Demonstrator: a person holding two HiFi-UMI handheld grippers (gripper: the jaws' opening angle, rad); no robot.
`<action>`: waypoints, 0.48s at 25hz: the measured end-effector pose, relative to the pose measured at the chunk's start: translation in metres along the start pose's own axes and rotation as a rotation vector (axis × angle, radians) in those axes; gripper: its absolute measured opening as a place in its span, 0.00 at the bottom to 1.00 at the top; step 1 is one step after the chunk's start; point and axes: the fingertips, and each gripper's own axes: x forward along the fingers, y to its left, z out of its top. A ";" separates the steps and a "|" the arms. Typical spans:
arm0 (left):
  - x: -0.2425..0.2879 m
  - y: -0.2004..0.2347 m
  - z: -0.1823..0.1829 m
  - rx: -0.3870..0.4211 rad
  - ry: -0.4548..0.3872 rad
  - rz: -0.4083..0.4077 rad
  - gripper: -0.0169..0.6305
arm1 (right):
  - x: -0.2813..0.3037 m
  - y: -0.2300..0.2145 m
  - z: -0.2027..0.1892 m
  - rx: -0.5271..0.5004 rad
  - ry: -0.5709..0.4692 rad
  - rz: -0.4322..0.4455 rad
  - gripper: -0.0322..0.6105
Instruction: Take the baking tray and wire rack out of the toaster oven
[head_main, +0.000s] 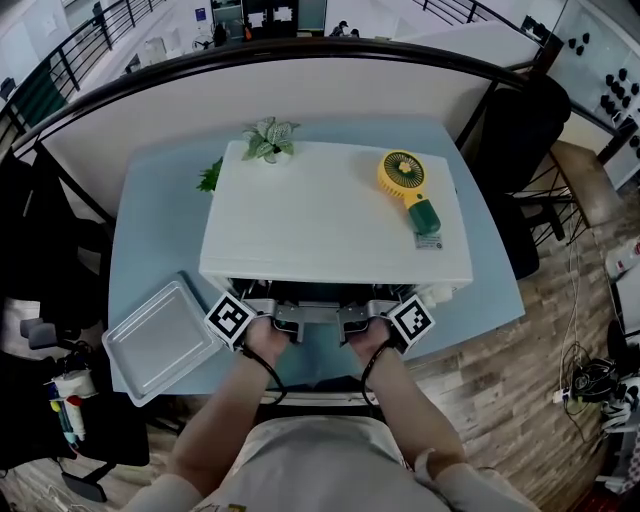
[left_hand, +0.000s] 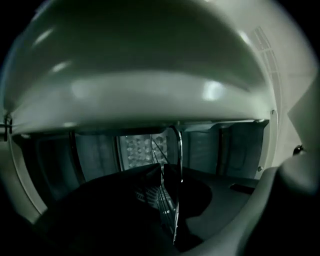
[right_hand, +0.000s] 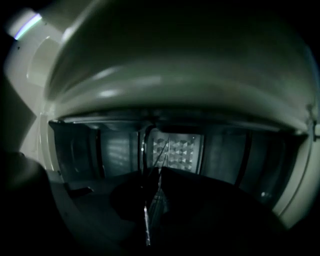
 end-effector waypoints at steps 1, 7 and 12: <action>-0.001 0.000 0.000 -0.001 0.000 0.000 0.06 | -0.002 0.000 -0.001 -0.002 0.006 -0.009 0.08; -0.024 -0.005 -0.009 -0.017 0.019 0.056 0.05 | -0.026 0.006 -0.007 -0.012 0.033 -0.078 0.07; -0.053 -0.009 -0.016 -0.028 0.046 0.117 0.04 | -0.055 0.010 -0.016 -0.002 0.057 -0.152 0.06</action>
